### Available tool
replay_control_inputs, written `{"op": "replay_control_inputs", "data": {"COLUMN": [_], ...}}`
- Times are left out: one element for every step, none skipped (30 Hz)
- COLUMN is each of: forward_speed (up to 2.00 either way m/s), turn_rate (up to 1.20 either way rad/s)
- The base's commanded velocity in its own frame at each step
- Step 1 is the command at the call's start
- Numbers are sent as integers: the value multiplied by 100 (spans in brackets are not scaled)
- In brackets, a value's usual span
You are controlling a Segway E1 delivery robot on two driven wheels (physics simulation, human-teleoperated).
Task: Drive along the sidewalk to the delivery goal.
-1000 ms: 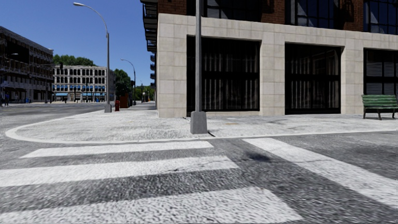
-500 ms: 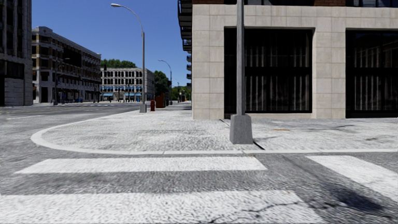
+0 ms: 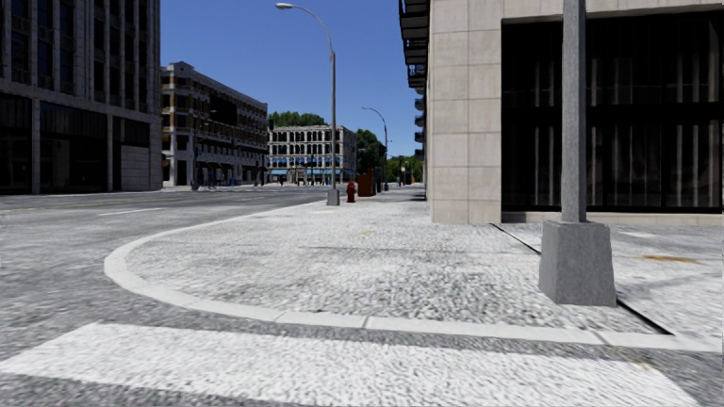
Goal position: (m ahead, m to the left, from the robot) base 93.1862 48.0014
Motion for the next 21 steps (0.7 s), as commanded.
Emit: {"op": "replay_control_inputs", "data": {"forward_speed": [200,200,200,200,200,200,200,192,192,172,157,150,148,148,148,148,148,148,148,148,148], "turn_rate": [21,0,0,0,0,0,0,0,0,0,0,0,0,0,0,0,0,0,0,0,0]}}
